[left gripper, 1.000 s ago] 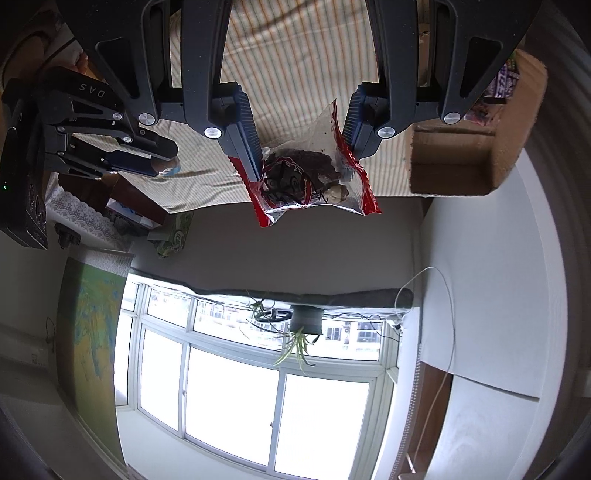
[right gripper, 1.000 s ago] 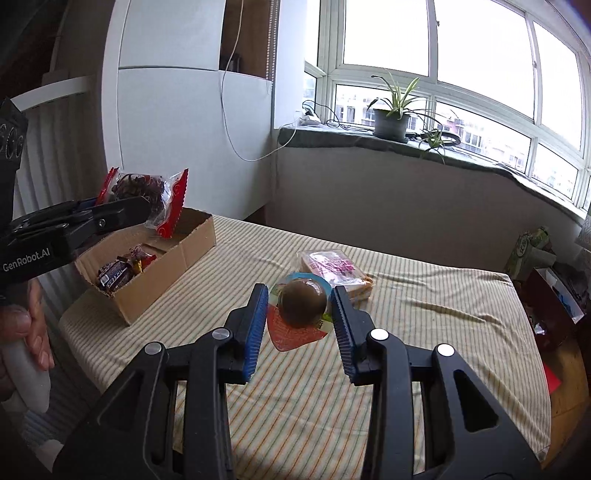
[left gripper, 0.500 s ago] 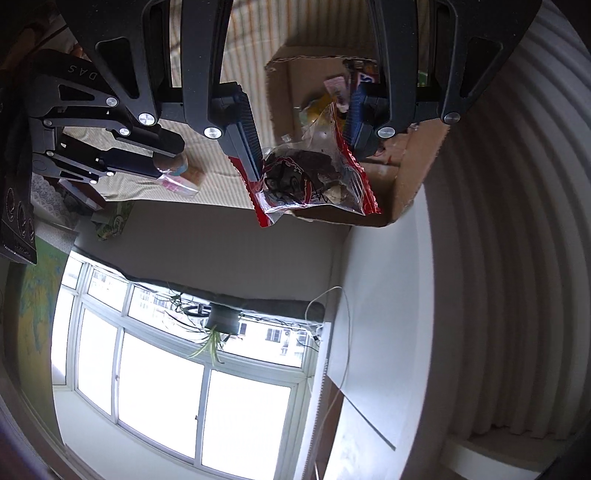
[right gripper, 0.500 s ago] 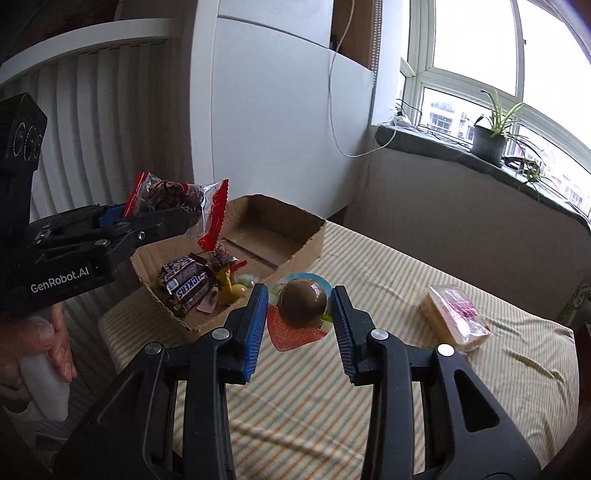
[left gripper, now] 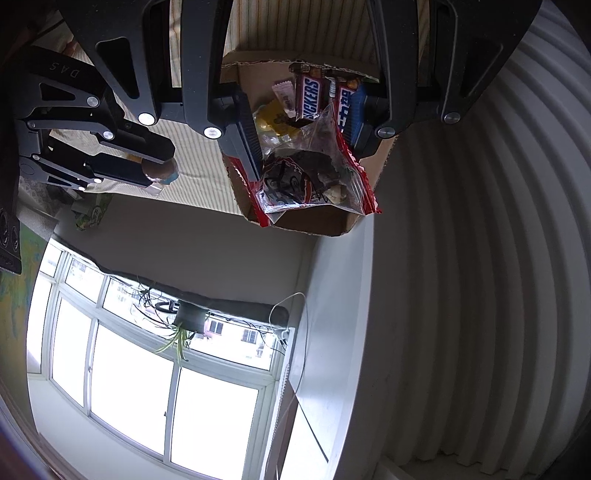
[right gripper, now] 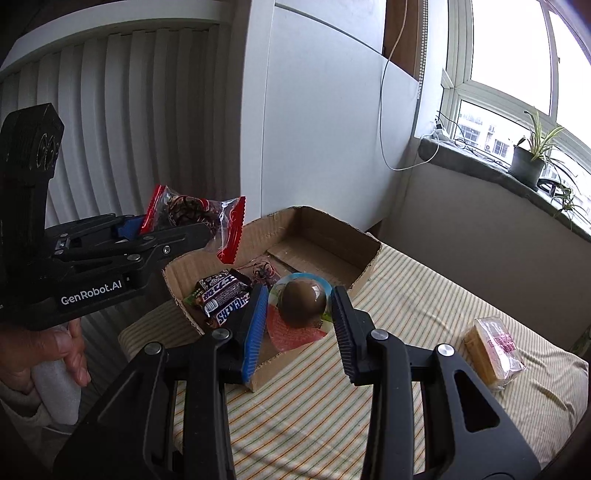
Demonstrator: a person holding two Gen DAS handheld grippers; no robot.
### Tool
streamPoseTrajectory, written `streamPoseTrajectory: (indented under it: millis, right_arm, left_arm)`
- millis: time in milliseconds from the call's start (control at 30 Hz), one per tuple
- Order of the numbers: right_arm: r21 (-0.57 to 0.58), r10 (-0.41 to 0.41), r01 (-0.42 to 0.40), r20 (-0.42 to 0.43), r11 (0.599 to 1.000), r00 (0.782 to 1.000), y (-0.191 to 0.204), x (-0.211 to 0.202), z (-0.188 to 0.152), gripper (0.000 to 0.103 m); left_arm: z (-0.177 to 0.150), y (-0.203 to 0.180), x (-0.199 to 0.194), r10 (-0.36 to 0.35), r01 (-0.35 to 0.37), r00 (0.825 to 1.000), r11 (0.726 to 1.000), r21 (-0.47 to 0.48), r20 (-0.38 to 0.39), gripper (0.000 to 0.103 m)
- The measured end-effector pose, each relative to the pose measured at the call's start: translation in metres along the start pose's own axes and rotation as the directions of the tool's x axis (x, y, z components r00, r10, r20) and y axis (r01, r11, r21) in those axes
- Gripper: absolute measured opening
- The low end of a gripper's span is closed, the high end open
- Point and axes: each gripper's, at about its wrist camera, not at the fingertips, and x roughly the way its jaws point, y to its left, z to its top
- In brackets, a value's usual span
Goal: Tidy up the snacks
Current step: 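Carry the candy bag and chocolate ball into the box and open both tools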
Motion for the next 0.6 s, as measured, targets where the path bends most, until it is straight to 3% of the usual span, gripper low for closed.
streamPoseTrajectory:
  millis: [300,367,433,600]
  right_arm:
    - [-0.024,0.029,-0.028,0.02,0.999,0.999,-0.007,0.038,0.029,0.037]
    - [-0.023,0.043,-0.042,0.019,0.999,0.999,-0.01,0.053,0.036,0.038]
    - [-0.028,0.061,-0.061,-0.009,0.998,0.998,-0.011,0.073,0.04,0.058]
    - [-0.021,0.05,-0.05,-0.016,0.999,0.999,-0.017,0.079,0.029,0.065]
  left_arm:
    - [-0.007,0.011,0.036,0.005,-0.008,0.997,0.999,-0.033,-0.074,0.041]
    - [-0.012,0.014,0.049,0.005,-0.01,0.993,0.999,-0.042,-0.118,0.061]
    - [-0.015,0.018,0.055,0.019,-0.027,0.991,0.998,-0.055,-0.132,0.071]
    - [-0.014,0.03,0.054,0.043,-0.055,0.991,0.994,-0.094,-0.127,0.073]
